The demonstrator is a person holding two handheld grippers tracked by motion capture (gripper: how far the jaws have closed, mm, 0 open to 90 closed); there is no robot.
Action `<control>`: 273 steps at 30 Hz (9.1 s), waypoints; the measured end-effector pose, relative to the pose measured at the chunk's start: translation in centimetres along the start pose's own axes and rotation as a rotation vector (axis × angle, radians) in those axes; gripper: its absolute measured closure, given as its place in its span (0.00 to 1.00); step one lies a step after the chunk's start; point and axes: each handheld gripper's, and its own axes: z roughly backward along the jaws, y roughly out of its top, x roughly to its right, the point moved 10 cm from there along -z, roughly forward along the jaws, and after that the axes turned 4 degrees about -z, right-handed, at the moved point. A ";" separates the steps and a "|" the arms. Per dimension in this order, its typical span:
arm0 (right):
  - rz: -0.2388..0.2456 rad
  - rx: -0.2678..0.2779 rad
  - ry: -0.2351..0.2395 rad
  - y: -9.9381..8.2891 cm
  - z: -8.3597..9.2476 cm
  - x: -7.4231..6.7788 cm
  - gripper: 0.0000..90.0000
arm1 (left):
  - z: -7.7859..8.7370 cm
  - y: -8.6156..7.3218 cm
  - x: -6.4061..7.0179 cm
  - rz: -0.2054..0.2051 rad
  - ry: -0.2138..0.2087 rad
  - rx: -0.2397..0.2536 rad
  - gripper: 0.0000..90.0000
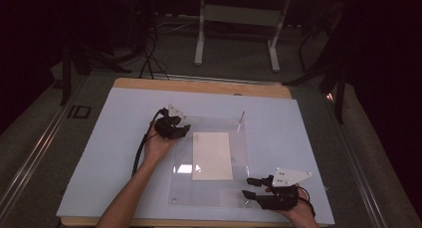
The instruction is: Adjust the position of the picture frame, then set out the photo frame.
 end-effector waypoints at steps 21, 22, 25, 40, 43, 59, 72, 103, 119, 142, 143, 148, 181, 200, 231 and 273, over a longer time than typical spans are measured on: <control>0.042 -0.178 -0.009 -5.0 -2.3 -0.1 0.91 | -4.3 2.7 3.7 -0.025 -0.088 0.011 0.59; 0.042 -0.178 -0.009 -5.0 -2.3 -0.1 0.91 | -4.5 2.8 3.9 -0.022 -0.096 0.012 0.59; 0.046 -0.178 -0.007 -5.1 -2.3 -0.1 0.92 | -5.2 3.2 4.4 -0.020 -0.108 0.011 0.59; 0.053 -0.176 -0.024 -5.1 -2.3 -0.2 0.92 | -8.2 6.5 6.5 -0.052 -0.165 0.035 0.59; 0.051 -0.173 -0.028 -5.1 -2.3 -0.2 0.92 | -9.0 7.5 7.4 -0.058 -0.181 0.051 0.59; 0.039 -0.173 -0.039 -5.1 -2.3 -0.2 0.92 | -12.5 10.4 11.4 -0.112 -0.234 0.049 0.74; 0.014 -0.164 -0.028 -5.1 -2.3 -0.2 0.92 | -14.7 11.0 12.5 -0.159 -0.243 0.014 0.81; -0.157 0.050 -0.073 -0.1 -0.1 2.6 0.86 | -6.8 10.3 2.2 -0.113 -0.147 -0.036 0.95; -0.197 0.143 -0.036 5.4 0.3 6.5 0.84 | 0.4 6.3 -4.7 0.006 -0.140 -0.092 0.95; -0.380 0.075 -0.104 6.6 -4.6 17.8 0.84 | 4.2 -1.0 -5.9 0.060 -0.053 -0.174 0.95; -0.389 0.067 -0.109 6.5 -5.0 18.3 0.84 | 4.4 -1.2 -5.8 0.060 -0.056 -0.175 0.95; -0.414 0.052 -0.125 6.5 -6.2 19.6 0.84 | 4.5 -2.2 -5.7 0.065 -0.041 -0.182 0.95; -0.340 0.020 -0.293 4.2 -8.6 20.6 0.88 | 2.5 -5.3 -4.6 0.063 0.029 -0.070 0.81; -0.193 0.070 -0.462 5.1 -7.0 20.1 0.85 | 4.8 -4.9 -5.4 0.160 -0.003 0.052 0.58; -0.194 0.070 -0.485 5.0 -7.2 19.7 0.94 | 4.6 -4.2 -5.2 0.163 0.029 0.121 0.91; -0.251 0.080 -0.437 5.4 -6.9 20.0 0.94 | 4.0 -3.9 -5.5 0.228 0.014 0.164 0.93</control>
